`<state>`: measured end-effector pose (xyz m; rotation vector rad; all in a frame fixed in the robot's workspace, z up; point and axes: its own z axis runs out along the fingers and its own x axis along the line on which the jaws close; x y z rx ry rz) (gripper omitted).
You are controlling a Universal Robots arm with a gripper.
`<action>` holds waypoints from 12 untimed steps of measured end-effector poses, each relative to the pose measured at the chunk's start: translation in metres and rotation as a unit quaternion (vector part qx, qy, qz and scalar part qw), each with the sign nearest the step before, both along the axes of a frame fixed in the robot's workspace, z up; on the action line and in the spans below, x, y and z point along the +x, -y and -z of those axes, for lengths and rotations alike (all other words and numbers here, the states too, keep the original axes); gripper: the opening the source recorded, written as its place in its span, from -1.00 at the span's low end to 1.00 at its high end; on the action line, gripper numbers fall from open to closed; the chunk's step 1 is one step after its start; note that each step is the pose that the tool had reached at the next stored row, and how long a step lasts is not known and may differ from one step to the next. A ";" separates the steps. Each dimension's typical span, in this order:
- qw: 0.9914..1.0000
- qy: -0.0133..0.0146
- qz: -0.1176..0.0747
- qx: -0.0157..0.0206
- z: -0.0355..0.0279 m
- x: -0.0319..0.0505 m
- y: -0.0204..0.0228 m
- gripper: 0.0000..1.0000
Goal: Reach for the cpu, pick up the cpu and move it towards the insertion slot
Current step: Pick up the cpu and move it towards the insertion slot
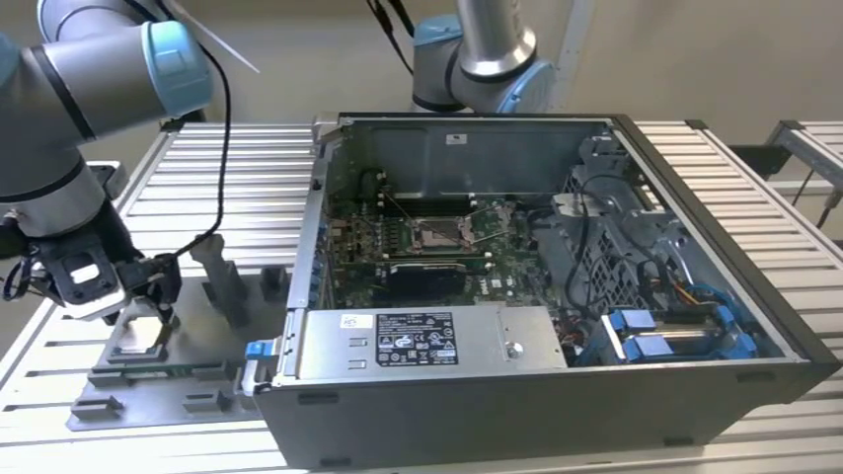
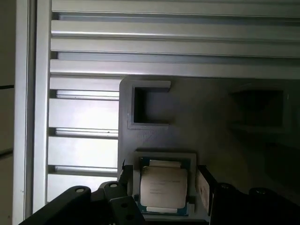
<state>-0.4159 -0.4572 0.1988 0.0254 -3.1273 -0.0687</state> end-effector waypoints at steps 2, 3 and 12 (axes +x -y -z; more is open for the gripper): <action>1.000 0.000 0.000 0.000 0.0025 -0.0001 0.0017 1.00; 1.000 0.000 0.000 0.000 0.0037 -0.0001 0.0024 1.00; 1.000 0.000 0.000 0.000 0.0113 -0.0005 0.0077 1.00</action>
